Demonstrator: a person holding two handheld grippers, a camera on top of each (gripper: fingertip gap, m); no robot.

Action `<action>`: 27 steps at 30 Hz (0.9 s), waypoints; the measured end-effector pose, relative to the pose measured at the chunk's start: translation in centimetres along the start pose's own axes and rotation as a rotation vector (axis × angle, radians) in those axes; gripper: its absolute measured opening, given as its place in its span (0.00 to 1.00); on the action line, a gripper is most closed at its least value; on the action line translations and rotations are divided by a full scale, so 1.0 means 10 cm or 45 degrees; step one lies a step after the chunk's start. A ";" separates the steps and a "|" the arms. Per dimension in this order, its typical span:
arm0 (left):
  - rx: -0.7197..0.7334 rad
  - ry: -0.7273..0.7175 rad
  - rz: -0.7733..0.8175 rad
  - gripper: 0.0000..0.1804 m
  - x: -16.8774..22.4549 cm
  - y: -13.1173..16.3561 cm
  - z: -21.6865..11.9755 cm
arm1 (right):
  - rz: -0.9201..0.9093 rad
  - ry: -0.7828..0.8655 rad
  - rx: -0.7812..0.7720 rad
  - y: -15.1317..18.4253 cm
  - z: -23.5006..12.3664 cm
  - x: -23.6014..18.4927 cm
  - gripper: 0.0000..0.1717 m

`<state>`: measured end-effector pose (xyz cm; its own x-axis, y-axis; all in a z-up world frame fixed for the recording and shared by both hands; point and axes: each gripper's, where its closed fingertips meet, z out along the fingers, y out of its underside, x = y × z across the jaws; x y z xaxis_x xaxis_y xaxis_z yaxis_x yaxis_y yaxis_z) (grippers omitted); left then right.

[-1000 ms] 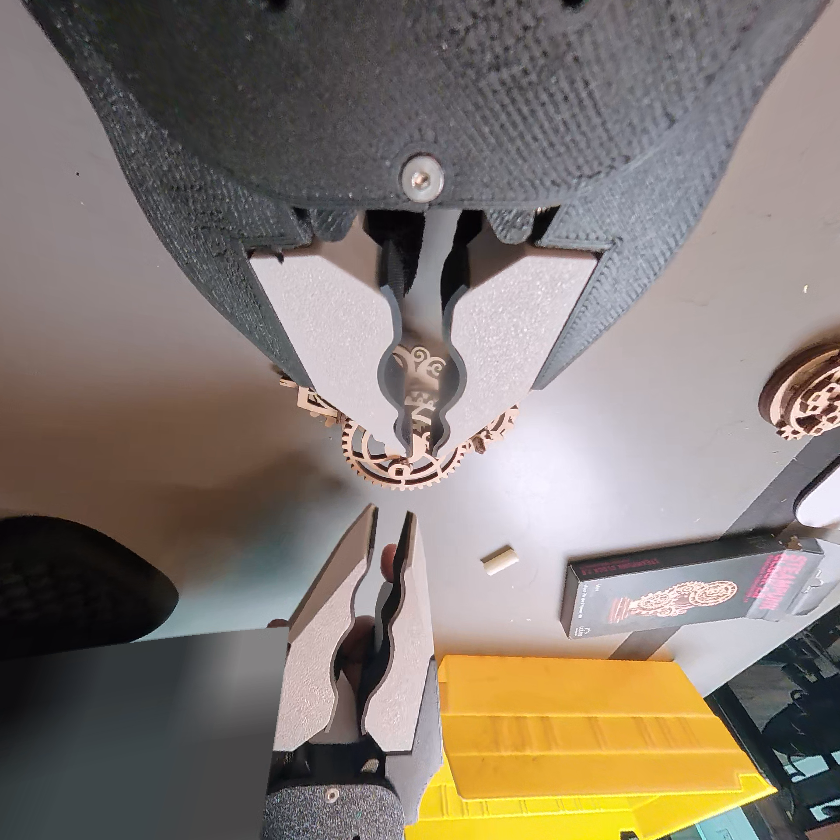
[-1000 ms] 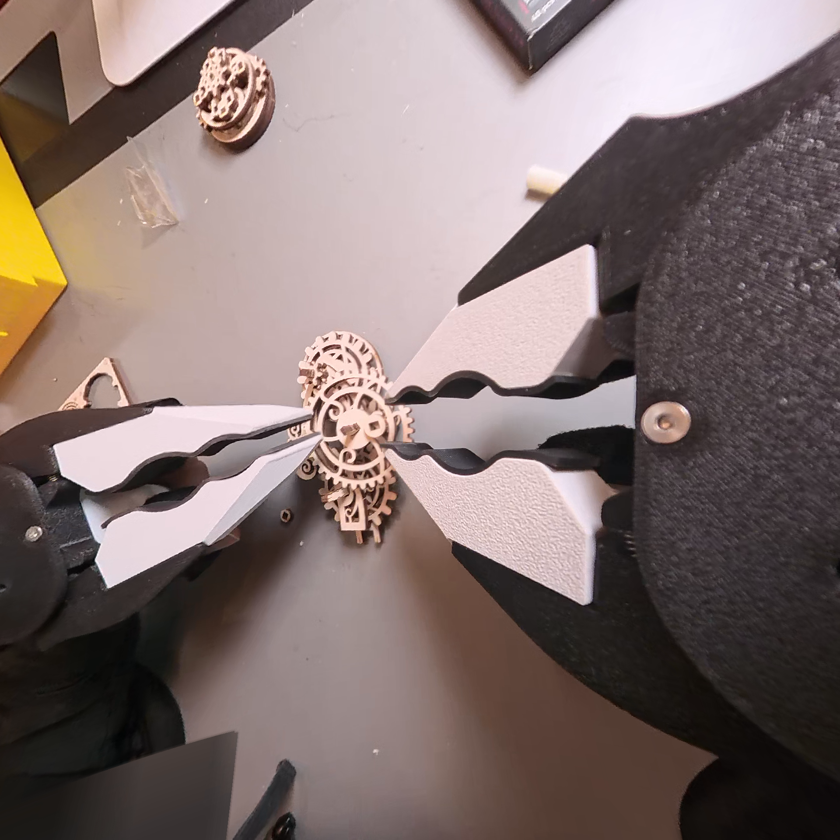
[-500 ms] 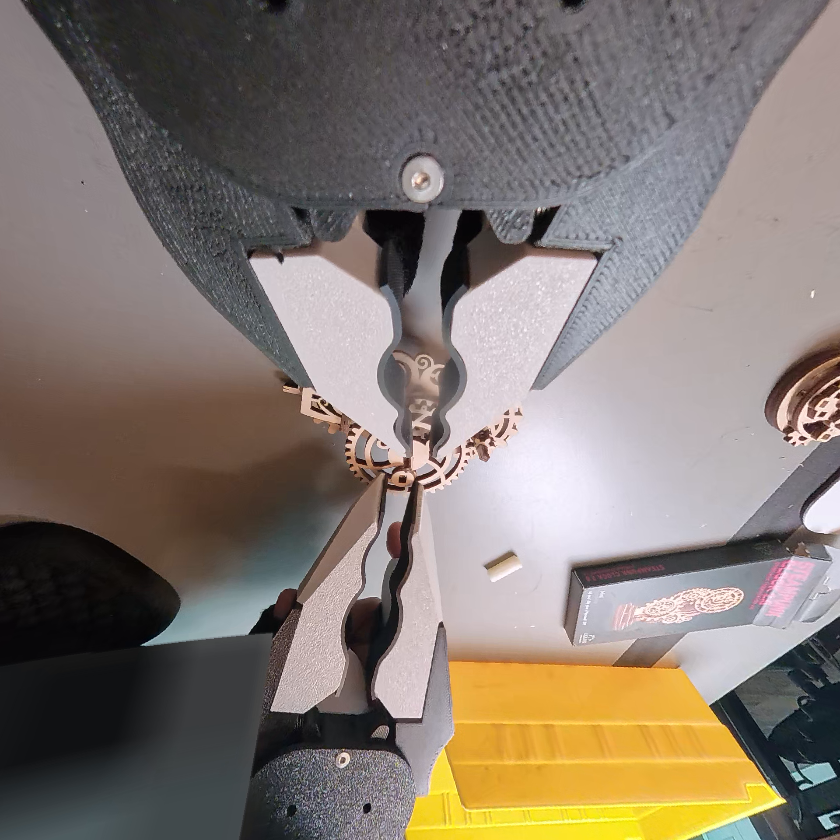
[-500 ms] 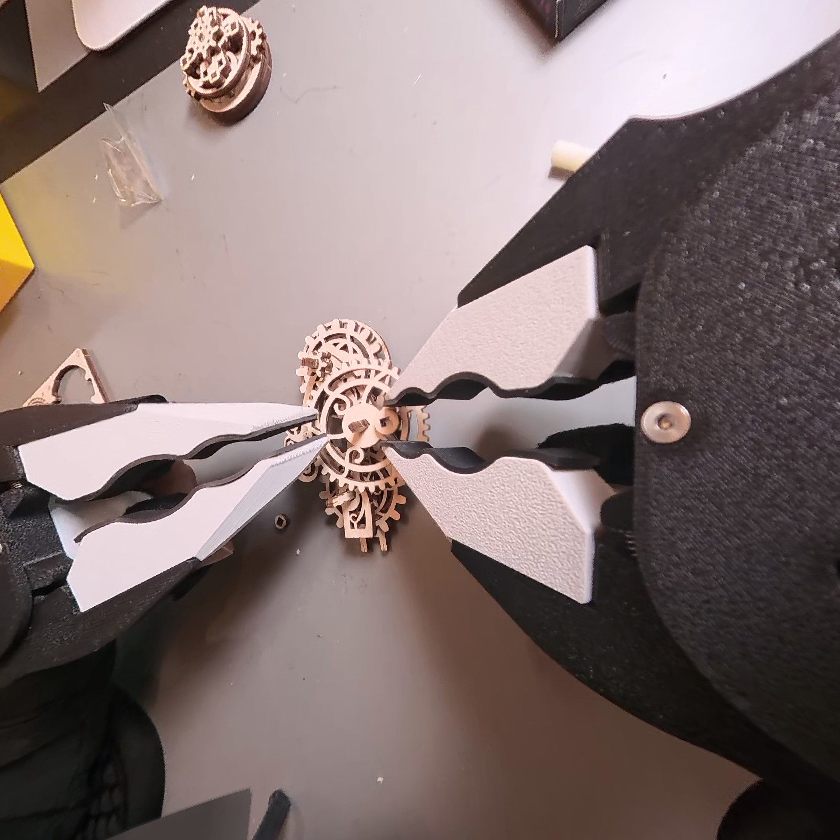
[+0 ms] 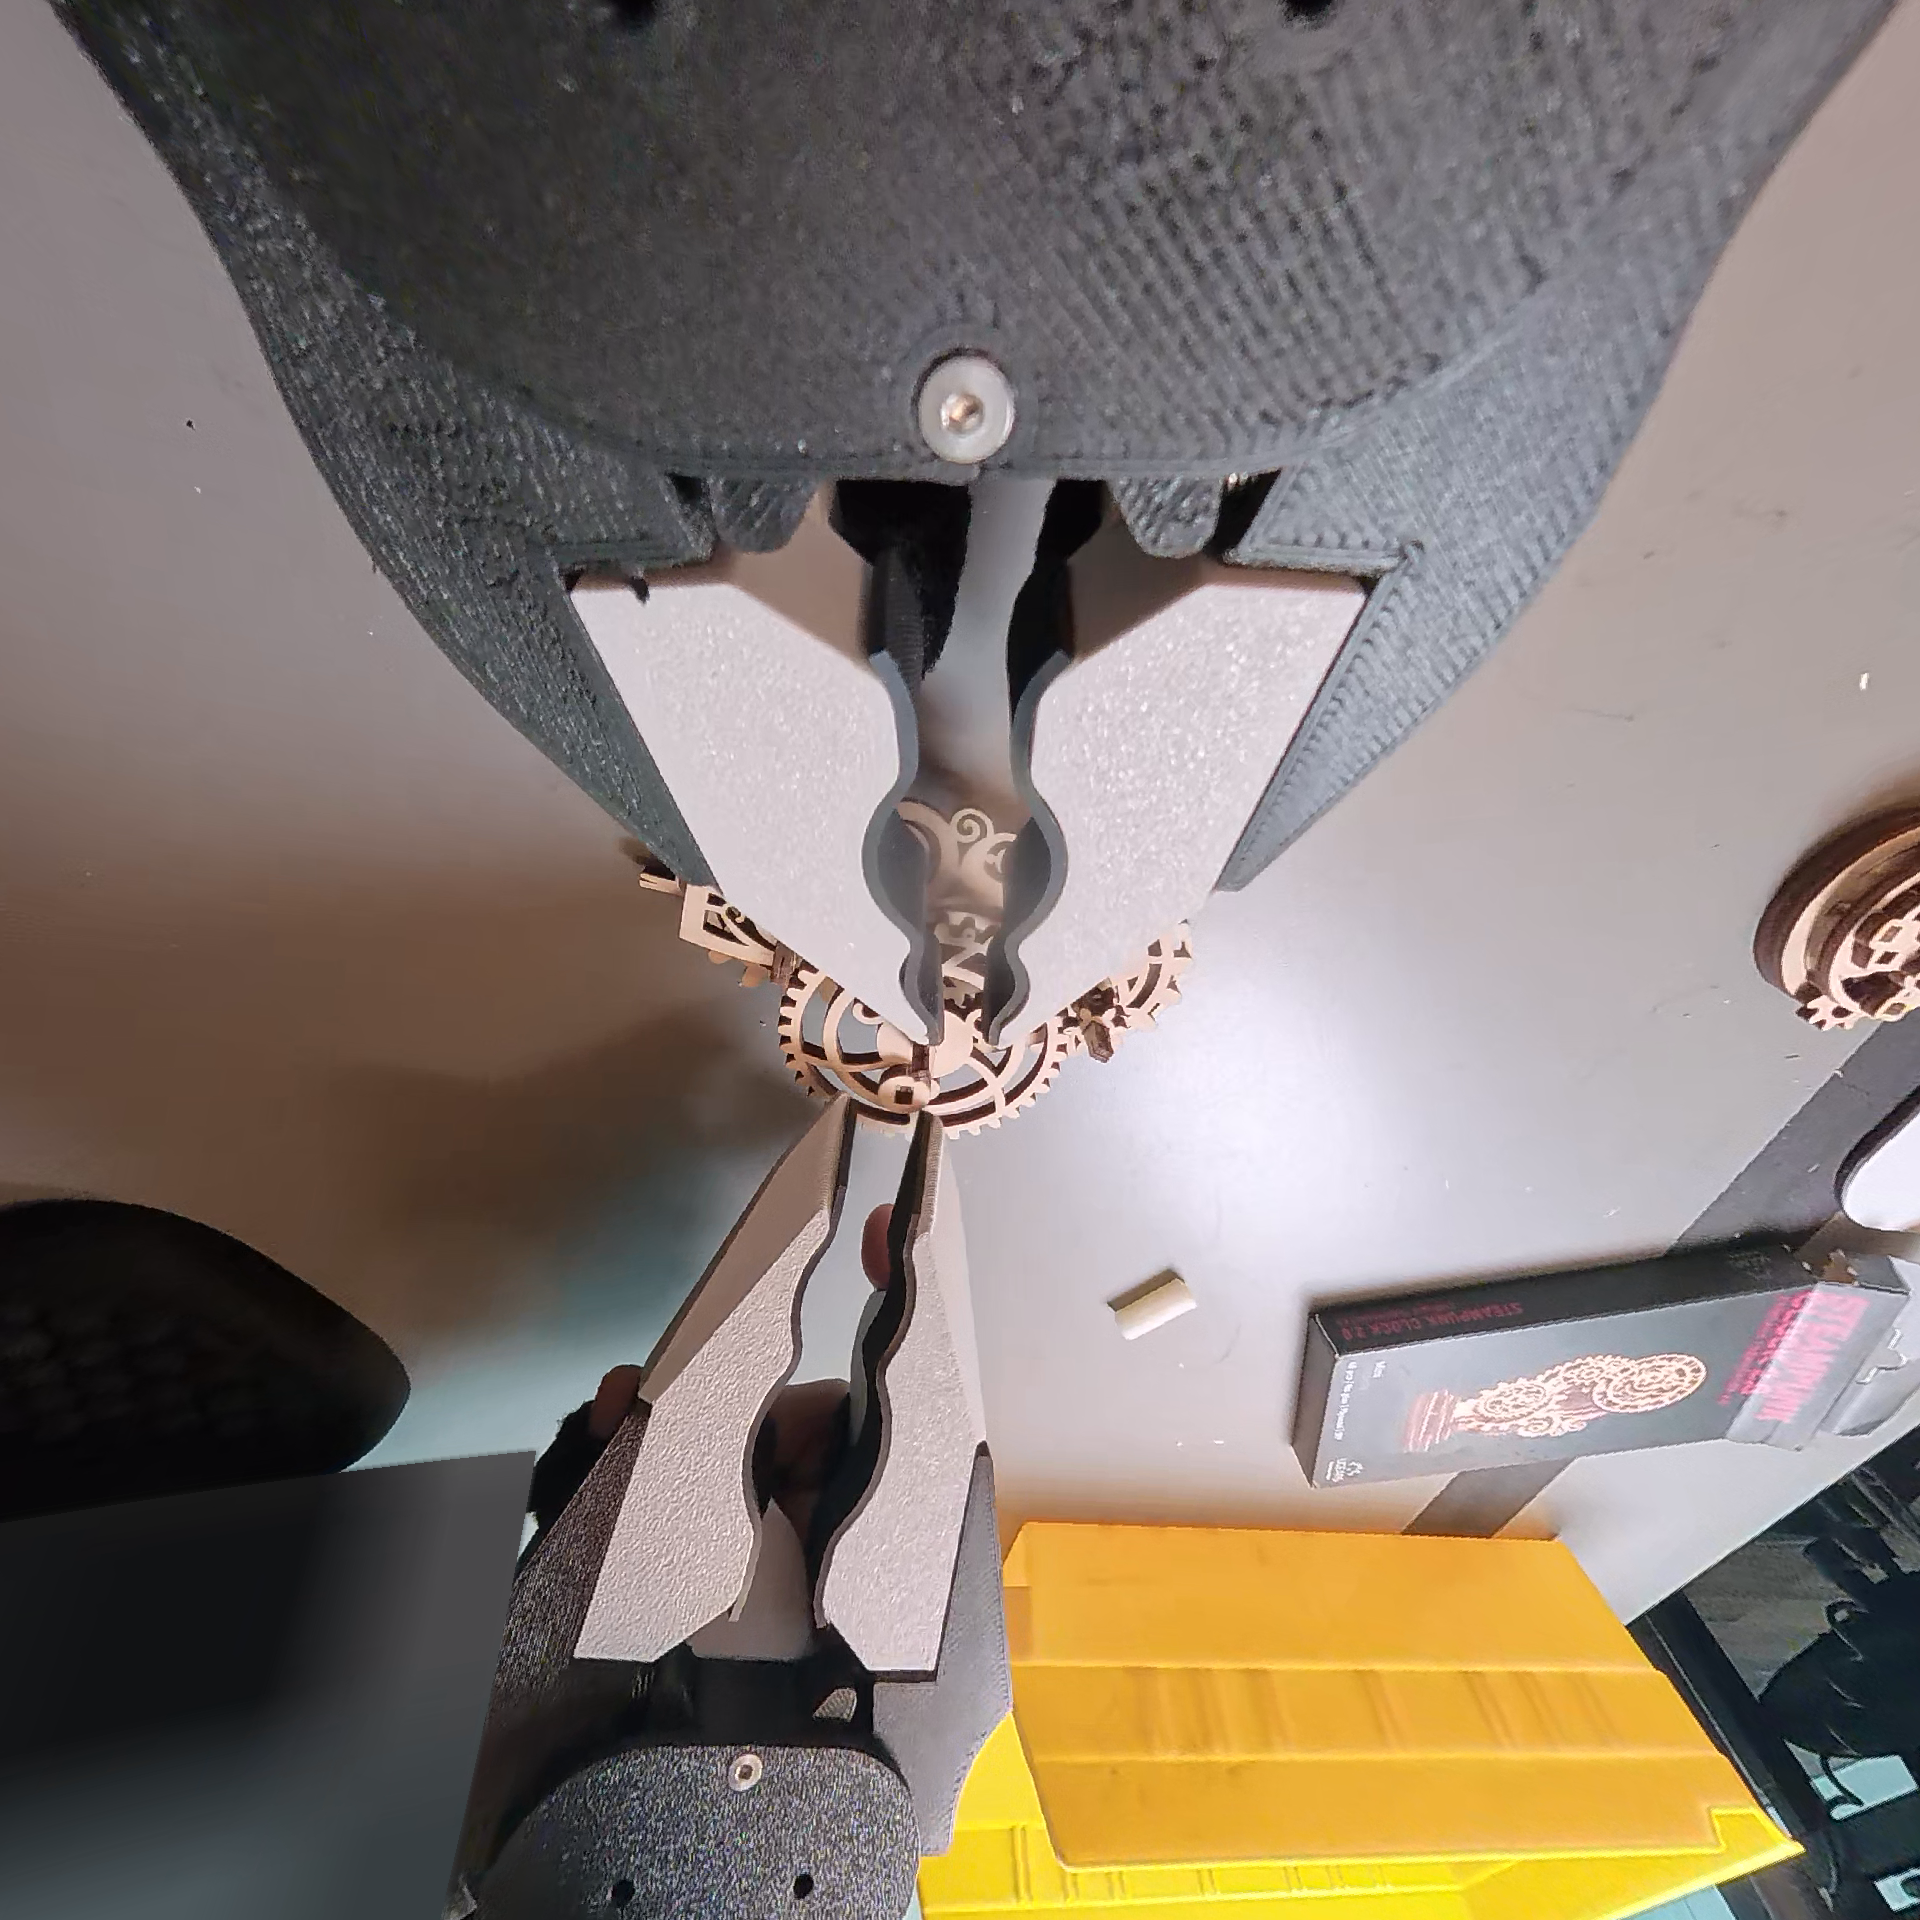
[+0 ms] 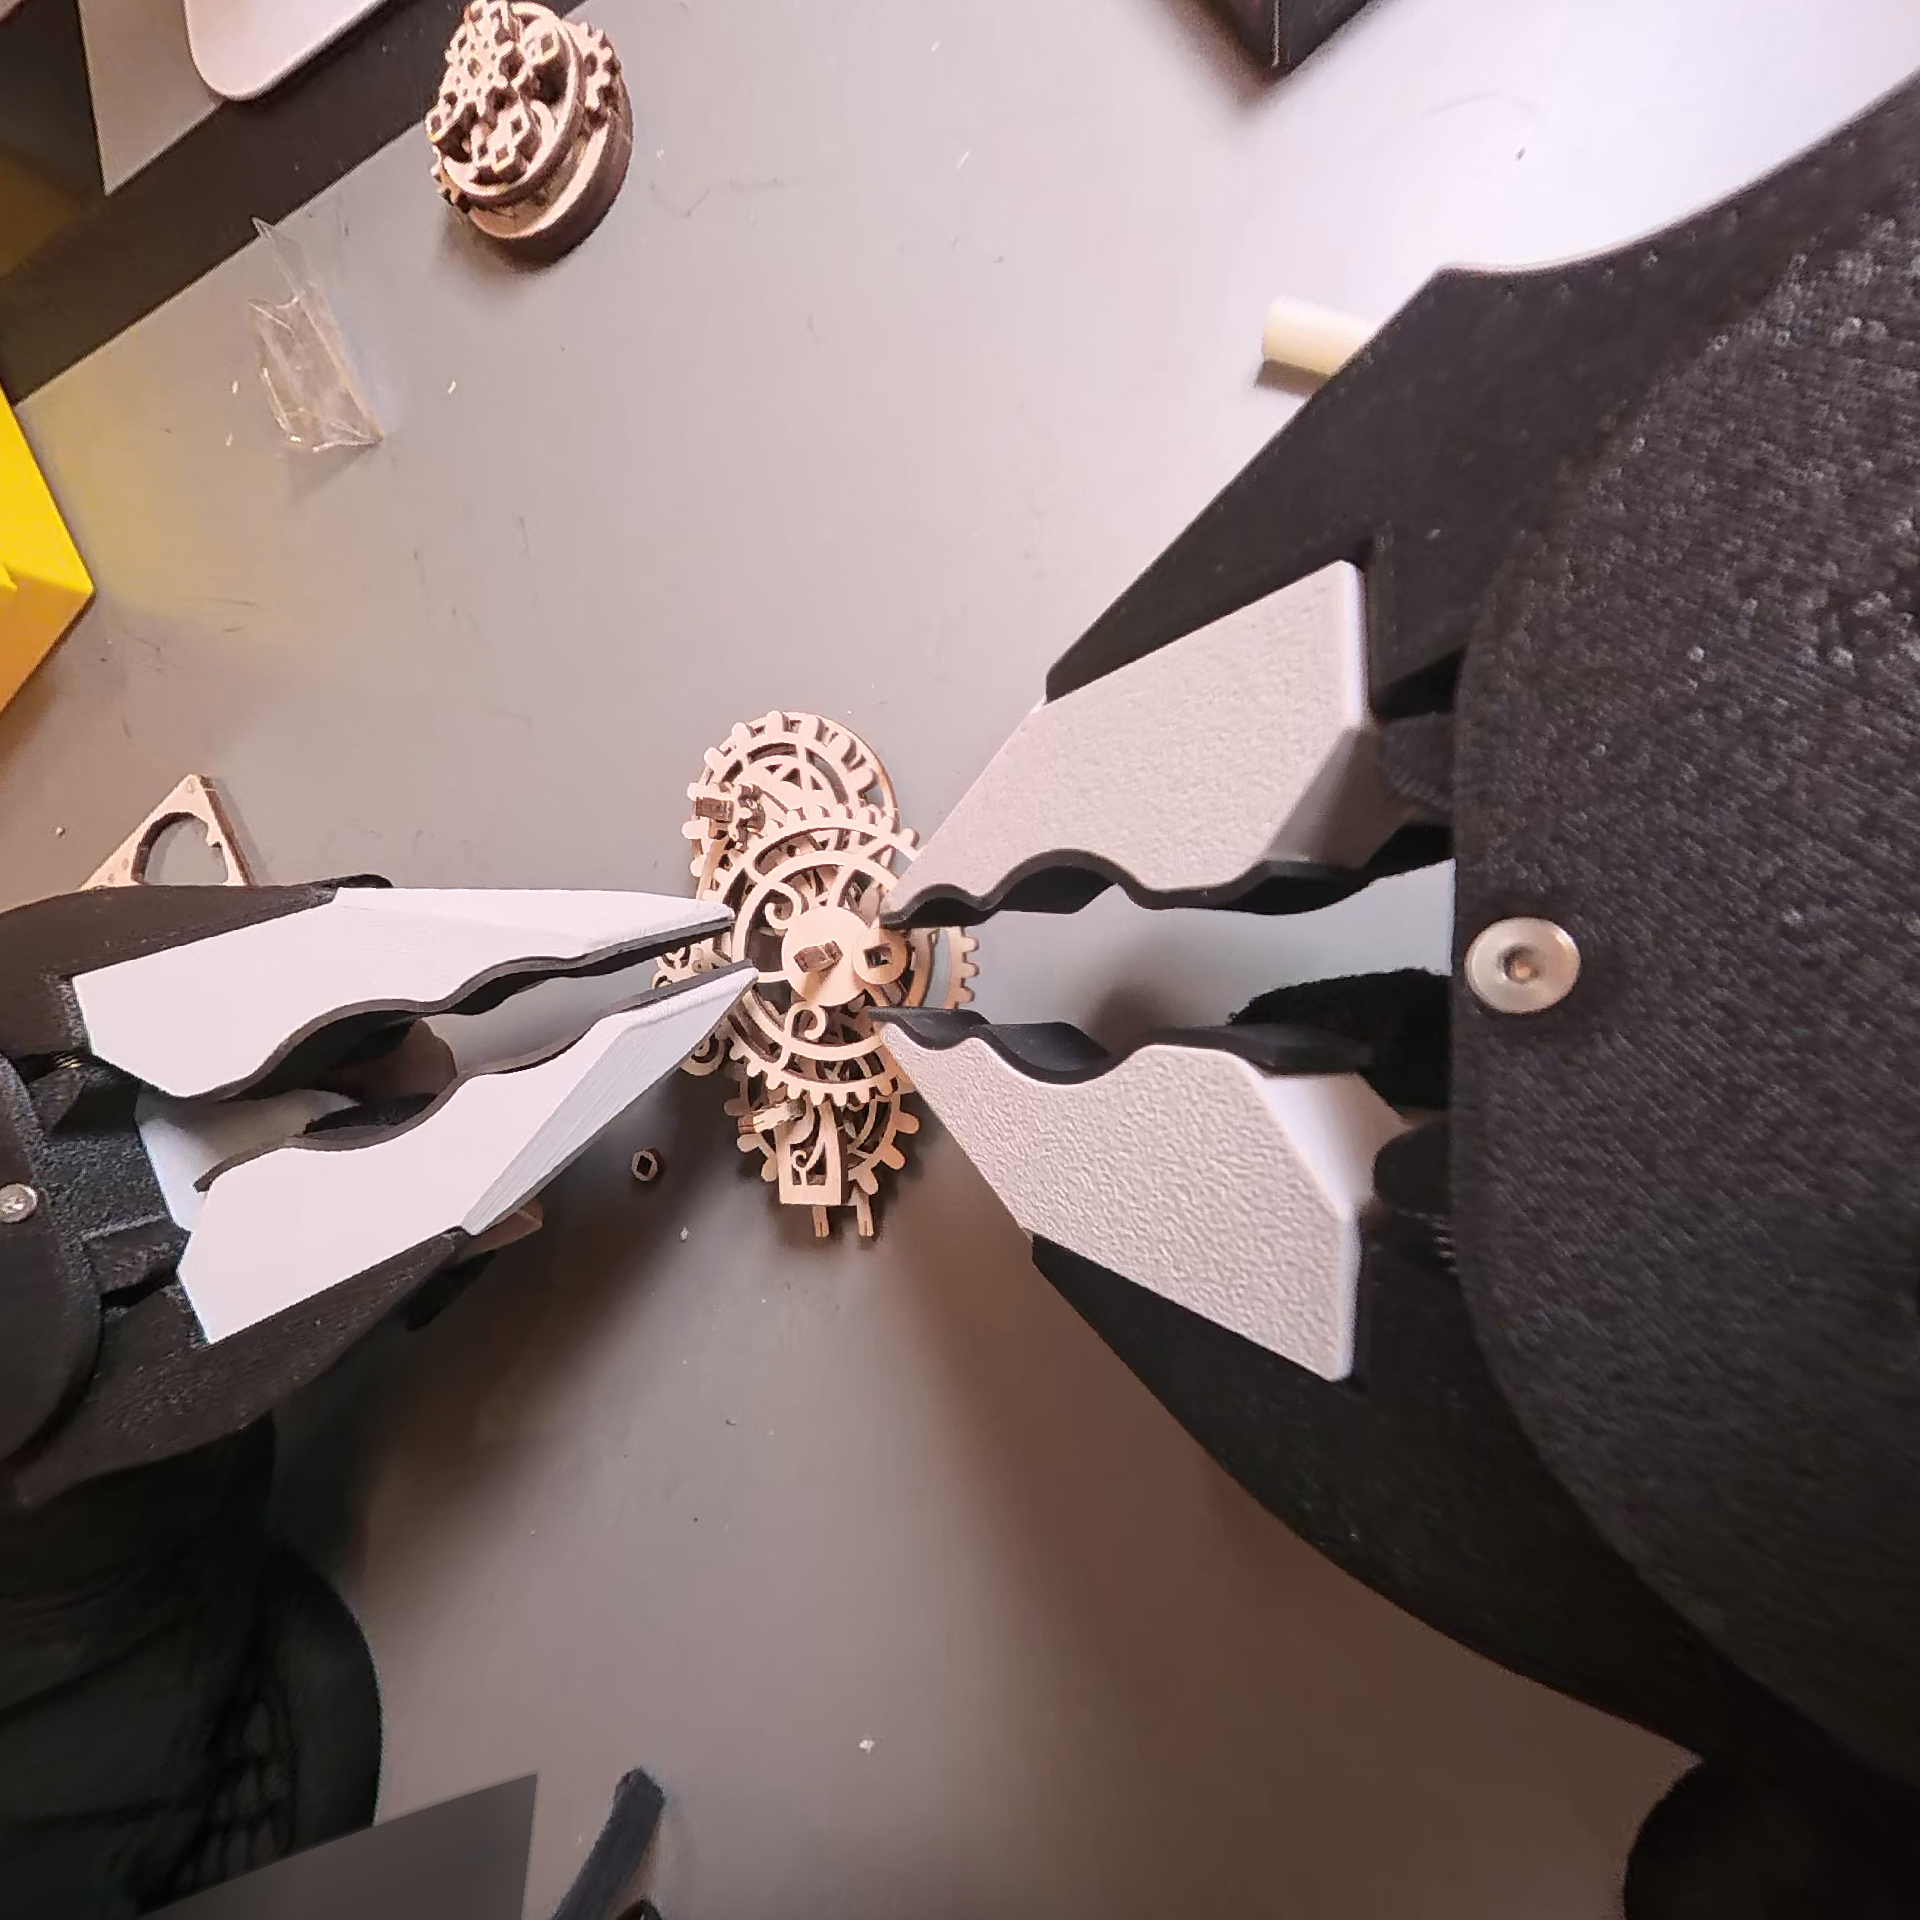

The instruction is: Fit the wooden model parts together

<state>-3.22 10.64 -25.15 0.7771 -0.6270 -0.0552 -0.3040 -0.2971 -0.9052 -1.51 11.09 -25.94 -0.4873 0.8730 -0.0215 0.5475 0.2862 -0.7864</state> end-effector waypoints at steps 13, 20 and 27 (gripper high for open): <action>0.048 0.043 -0.005 0.06 0.07 -0.05 -0.03 | 0.016 0.025 0.091 -0.15 -0.04 0.00 0.06; 0.216 0.039 0.058 0.08 0.12 -0.30 -0.16 | 0.072 -0.020 0.278 -0.46 -0.14 -0.11 0.05; 0.262 0.004 0.164 0.04 0.18 -0.40 -0.22 | 0.091 -0.039 0.320 -0.53 -0.18 -0.15 0.05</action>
<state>-1.82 9.15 -20.75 0.7375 -0.6524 -0.1746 -0.2814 -0.0618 -0.9576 -2.42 8.99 -20.63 -0.4761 0.8739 -0.0983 0.3968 0.1137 -0.9108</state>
